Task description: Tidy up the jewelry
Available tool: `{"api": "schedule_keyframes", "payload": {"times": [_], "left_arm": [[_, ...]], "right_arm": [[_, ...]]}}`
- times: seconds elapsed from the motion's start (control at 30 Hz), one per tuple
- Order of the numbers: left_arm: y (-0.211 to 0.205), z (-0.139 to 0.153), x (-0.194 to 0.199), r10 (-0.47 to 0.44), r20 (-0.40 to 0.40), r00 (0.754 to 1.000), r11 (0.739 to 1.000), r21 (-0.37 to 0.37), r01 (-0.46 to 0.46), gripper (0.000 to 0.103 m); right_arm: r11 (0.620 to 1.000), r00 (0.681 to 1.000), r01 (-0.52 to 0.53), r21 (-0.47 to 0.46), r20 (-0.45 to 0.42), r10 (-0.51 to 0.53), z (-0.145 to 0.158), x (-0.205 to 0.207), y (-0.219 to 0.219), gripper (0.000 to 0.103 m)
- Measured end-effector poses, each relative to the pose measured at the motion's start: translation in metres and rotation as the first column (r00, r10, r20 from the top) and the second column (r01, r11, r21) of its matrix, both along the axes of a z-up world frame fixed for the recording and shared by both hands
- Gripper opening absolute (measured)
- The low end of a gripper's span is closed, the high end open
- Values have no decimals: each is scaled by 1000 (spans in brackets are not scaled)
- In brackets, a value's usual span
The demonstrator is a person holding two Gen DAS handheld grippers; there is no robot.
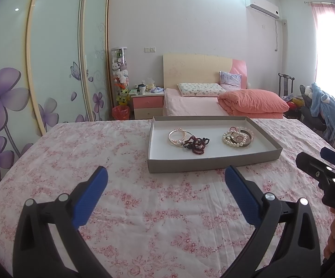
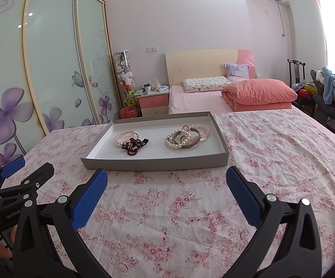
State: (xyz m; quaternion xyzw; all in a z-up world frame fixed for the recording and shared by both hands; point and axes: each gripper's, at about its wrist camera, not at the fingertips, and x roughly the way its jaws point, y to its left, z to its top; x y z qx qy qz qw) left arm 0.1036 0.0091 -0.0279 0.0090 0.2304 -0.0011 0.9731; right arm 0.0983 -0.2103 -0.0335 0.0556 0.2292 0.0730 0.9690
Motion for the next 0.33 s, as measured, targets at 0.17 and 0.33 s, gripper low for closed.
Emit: {"api": "schedule_keyframes", "payload": {"times": [0.17,0.33], "left_arm": [[1,-2,-1,6,-6,1000,1000,-6,-6,99],[3,-1,1,7,-14,1000,1000,-7,-7,99]], "right_arm": [[1000,1000,1,1,0,-1,0,-1,0,101],[1000,1000,1,1,-1,-1,0,0,0,101]]}}
